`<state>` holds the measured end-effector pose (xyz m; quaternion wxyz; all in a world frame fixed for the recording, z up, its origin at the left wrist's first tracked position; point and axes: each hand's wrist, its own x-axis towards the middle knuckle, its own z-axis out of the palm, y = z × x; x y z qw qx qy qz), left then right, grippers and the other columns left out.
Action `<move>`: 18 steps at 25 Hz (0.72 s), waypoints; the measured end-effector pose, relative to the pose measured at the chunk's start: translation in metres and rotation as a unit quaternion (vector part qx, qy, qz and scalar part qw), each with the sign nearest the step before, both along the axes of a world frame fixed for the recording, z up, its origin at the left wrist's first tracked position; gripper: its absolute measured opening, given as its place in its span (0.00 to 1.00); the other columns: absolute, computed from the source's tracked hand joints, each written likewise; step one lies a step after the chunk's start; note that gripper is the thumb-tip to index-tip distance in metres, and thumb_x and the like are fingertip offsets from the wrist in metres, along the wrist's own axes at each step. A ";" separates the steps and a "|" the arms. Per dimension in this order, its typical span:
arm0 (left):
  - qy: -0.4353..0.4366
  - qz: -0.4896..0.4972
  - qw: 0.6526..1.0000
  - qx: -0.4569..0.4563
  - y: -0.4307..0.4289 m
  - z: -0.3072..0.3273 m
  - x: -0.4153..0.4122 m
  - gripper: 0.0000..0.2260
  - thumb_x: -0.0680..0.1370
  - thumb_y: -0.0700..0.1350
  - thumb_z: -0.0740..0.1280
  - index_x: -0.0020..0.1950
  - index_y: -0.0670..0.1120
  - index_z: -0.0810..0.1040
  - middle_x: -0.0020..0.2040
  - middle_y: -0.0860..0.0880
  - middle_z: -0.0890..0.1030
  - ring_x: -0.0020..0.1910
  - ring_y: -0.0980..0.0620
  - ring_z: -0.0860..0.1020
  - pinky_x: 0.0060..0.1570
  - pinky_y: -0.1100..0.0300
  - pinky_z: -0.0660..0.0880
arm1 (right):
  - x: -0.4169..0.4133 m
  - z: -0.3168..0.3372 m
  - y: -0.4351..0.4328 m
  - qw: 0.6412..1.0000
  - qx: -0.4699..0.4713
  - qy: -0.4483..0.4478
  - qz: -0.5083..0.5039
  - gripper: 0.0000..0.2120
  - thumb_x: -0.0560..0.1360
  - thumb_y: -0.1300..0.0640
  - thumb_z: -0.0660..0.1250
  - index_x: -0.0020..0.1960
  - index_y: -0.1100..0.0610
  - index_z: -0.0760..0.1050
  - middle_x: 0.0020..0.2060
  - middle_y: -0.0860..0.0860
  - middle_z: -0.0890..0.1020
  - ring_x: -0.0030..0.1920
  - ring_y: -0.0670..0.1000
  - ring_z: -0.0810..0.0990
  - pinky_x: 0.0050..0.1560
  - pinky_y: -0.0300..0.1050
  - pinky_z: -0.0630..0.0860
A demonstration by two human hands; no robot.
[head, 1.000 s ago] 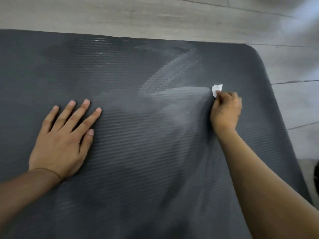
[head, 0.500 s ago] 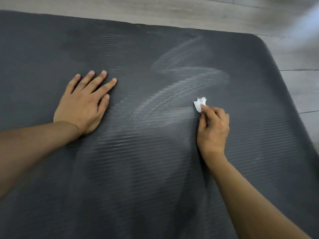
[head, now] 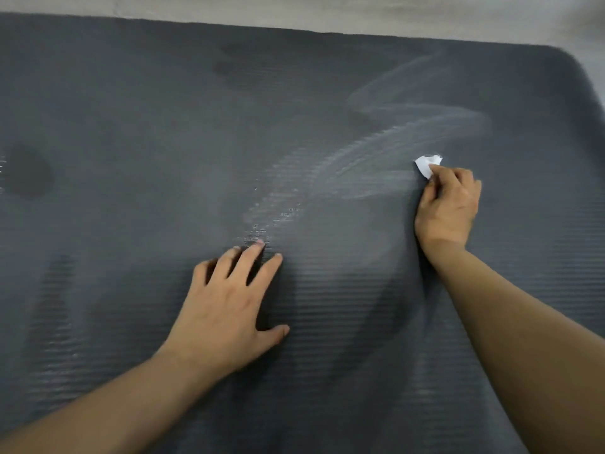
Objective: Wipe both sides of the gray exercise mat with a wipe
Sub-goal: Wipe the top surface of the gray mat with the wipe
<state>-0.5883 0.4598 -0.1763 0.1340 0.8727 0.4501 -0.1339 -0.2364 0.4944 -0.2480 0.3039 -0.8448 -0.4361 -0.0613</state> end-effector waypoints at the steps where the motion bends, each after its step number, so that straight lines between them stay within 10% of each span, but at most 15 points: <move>1: 0.029 -0.009 0.999 -0.038 -0.004 0.000 -0.008 0.50 0.68 0.76 0.61 0.83 0.57 0.44 0.84 0.48 0.44 0.82 0.43 0.49 0.77 0.39 0.57 | -0.001 0.001 0.001 1.000 0.001 0.003 -0.003 0.14 0.78 0.61 0.59 0.58 0.55 0.79 0.51 0.55 0.77 0.52 0.58 0.72 0.53 0.44 0.69; 4: 0.093 -0.033 0.990 -0.103 -0.010 0.001 -0.011 0.63 0.65 0.76 0.69 0.74 0.58 0.20 0.75 0.52 0.20 0.78 0.46 0.27 0.78 0.36 0.41 | -0.003 0.002 -0.003 1.000 0.006 -0.001 0.010 0.14 0.78 0.62 0.58 0.58 0.56 0.79 0.51 0.56 0.77 0.52 0.59 0.72 0.53 0.44 0.69; 9: 0.098 -0.008 0.987 -0.127 -0.009 -0.002 -0.005 0.65 0.66 0.72 0.73 0.73 0.58 0.18 0.73 0.51 0.18 0.77 0.43 0.25 0.77 0.33 0.39 | -0.052 0.013 0.021 0.999 -0.017 0.029 -0.030 0.16 0.72 0.66 0.59 0.54 0.60 0.82 0.47 0.59 0.79 0.49 0.63 0.74 0.50 0.49 0.69; 11: 0.111 -0.011 0.984 -0.139 -0.008 -0.002 -0.004 0.64 0.67 0.71 0.73 0.74 0.58 0.20 0.74 0.51 0.19 0.77 0.43 0.25 0.76 0.33 0.38 | -0.133 0.016 0.031 0.984 -0.008 0.044 0.173 0.15 0.69 0.68 0.63 0.50 0.58 0.83 0.45 0.57 0.80 0.47 0.62 0.76 0.48 0.46 0.68; 15: 0.124 -0.008 0.980 -0.156 -0.006 0.000 -0.003 0.62 0.68 0.70 0.73 0.77 0.58 0.25 0.78 0.49 0.23 0.76 0.42 0.24 0.76 0.32 0.38 | -0.208 0.025 0.023 0.832 -0.100 -0.049 0.544 0.12 0.70 0.65 0.68 0.51 0.55 0.83 0.46 0.52 0.82 0.48 0.57 0.76 0.48 0.47 0.74; 18: 0.113 0.002 0.981 -0.161 -0.007 -0.001 -0.003 0.64 0.67 0.69 0.75 0.74 0.60 0.20 0.73 0.52 0.18 0.76 0.44 0.23 0.76 0.32 0.37 | -0.099 0.025 0.033 0.923 -0.100 -0.064 0.366 0.14 0.72 0.64 0.64 0.53 0.54 0.83 0.46 0.56 0.82 0.48 0.61 0.77 0.48 0.49 0.73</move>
